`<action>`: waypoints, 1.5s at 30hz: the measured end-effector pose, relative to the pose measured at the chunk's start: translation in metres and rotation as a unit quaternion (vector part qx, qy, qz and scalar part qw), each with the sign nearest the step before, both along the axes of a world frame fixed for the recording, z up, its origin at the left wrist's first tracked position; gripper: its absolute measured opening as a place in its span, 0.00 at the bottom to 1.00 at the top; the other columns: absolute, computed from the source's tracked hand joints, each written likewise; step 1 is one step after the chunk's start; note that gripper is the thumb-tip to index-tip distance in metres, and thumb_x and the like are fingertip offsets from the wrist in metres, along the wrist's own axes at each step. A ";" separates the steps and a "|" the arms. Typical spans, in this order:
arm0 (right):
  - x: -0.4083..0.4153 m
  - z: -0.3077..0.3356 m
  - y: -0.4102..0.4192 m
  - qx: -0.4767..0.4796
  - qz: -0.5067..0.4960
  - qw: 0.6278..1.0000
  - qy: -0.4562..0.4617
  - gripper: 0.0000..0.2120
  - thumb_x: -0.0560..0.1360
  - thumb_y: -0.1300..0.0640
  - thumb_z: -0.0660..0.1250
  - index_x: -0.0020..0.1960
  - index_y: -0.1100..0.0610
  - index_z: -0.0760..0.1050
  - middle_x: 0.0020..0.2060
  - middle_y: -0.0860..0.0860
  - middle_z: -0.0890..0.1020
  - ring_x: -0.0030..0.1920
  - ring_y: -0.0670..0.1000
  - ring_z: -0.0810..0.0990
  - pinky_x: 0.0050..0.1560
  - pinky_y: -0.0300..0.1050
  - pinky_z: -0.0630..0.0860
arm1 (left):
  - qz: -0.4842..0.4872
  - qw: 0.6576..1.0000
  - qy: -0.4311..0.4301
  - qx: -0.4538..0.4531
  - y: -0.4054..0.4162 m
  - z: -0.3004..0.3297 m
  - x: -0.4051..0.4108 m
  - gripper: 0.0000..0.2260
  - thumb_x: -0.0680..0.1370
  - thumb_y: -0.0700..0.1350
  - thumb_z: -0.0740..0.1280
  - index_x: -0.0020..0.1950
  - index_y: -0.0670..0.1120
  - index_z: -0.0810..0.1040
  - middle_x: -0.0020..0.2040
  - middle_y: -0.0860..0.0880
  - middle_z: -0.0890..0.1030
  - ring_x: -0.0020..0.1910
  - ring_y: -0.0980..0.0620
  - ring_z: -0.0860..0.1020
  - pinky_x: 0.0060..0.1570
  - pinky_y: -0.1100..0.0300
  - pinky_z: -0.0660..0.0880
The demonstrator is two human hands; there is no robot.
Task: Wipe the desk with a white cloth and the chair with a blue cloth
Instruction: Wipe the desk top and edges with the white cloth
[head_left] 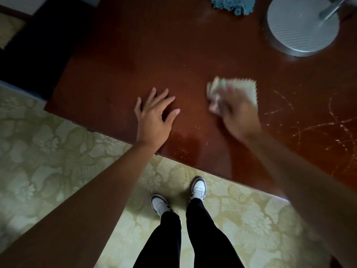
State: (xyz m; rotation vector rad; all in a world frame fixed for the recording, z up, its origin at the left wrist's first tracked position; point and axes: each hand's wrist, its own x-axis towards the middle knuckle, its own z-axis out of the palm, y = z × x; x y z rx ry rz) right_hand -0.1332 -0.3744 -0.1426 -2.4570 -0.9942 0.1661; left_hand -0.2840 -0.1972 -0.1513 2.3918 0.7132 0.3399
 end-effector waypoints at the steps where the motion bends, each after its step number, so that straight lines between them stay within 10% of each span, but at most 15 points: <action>1: 0.022 0.000 0.015 -0.002 -0.037 0.999 0.007 0.17 0.81 0.57 0.59 0.69 0.54 0.73 0.70 0.57 0.72 0.70 0.60 0.69 0.69 0.52 0.65 | 0.005 1.000 -0.002 -0.006 0.000 0.001 0.001 0.17 0.78 0.52 0.68 0.66 0.49 0.79 0.72 0.51 0.73 0.77 0.50 0.61 0.76 0.44 0.45; 9: -0.139 0.005 -0.005 0.061 0.165 0.982 0.071 0.14 0.76 0.62 0.62 0.59 0.58 0.79 0.61 0.54 0.80 0.65 0.55 0.75 0.71 0.54 0.67 | 0.013 0.995 0.008 -0.096 0.007 0.014 0.000 0.14 0.77 0.40 0.70 0.62 0.50 0.81 0.71 0.55 0.73 0.77 0.56 0.60 0.77 0.50 0.44; 15: -0.055 0.012 0.002 0.096 -0.070 0.991 0.062 0.14 0.79 0.61 0.64 0.64 0.56 0.77 0.62 0.54 0.80 0.63 0.50 0.77 0.67 0.45 0.70 | 0.031 0.988 -0.010 -0.150 0.018 0.027 -0.013 0.19 0.76 0.37 0.68 0.65 0.50 0.79 0.70 0.54 0.75 0.76 0.54 0.62 0.77 0.47 0.54; 19: -0.128 0.000 0.016 0.070 0.051 0.996 -0.028 0.18 0.77 0.61 0.62 0.67 0.59 0.72 0.59 0.63 0.80 0.63 0.62 0.74 0.67 0.58 0.68 | 0.070 0.990 -0.018 -0.119 0.034 0.030 -0.033 0.20 0.75 0.35 0.67 0.65 0.47 0.79 0.69 0.52 0.76 0.76 0.50 0.63 0.75 0.44 0.58; 22: -0.196 0.000 0.015 0.115 0.133 0.984 0.034 0.16 0.74 0.67 0.65 0.62 0.61 0.78 0.64 0.57 0.78 0.70 0.51 0.70 0.70 0.56 0.68 | 0.077 0.989 -0.016 -0.125 0.042 0.031 -0.043 0.18 0.76 0.34 0.66 0.64 0.46 0.80 0.68 0.51 0.76 0.75 0.50 0.64 0.75 0.45 0.59; 25: -0.168 0.006 0.014 0.184 0.047 0.980 0.050 0.18 0.74 0.71 0.67 0.59 0.55 0.77 0.64 0.47 0.77 0.68 0.46 0.73 0.69 0.46 0.69 | 0.076 0.990 -0.026 -0.118 0.053 0.031 -0.050 0.17 0.76 0.35 0.66 0.62 0.46 0.81 0.67 0.51 0.77 0.74 0.51 0.65 0.74 0.46 0.60; 33: -0.144 -0.005 0.032 0.000 -0.050 0.997 0.062 0.17 0.80 0.63 0.59 0.68 0.62 0.72 0.70 0.59 0.71 0.74 0.61 0.64 0.76 0.57 0.55 | 0.084 0.990 -0.025 -0.113 0.075 0.020 -0.065 0.15 0.77 0.38 0.66 0.63 0.46 0.80 0.68 0.51 0.76 0.75 0.51 0.65 0.75 0.46 0.59; 40: -0.131 0.001 -0.006 0.032 -0.191 0.981 0.034 0.15 0.78 0.64 0.61 0.63 0.65 0.76 0.66 0.57 0.74 0.68 0.64 0.71 0.71 0.62 0.65 | 0.021 0.999 0.024 -0.009 0.071 0.002 -0.066 0.20 0.76 0.52 0.68 0.68 0.50 0.75 0.74 0.51 0.69 0.78 0.49 0.58 0.76 0.48 0.48; 45: -0.211 -0.006 0.070 0.054 -0.038 0.997 0.034 0.21 0.72 0.71 0.65 0.65 0.66 0.74 0.64 0.61 0.77 0.70 0.60 0.70 0.72 0.65 0.62 | 0.035 0.999 0.016 0.003 0.072 0.000 -0.064 0.20 0.74 0.48 0.66 0.66 0.48 0.76 0.72 0.50 0.71 0.77 0.48 0.60 0.75 0.46 0.52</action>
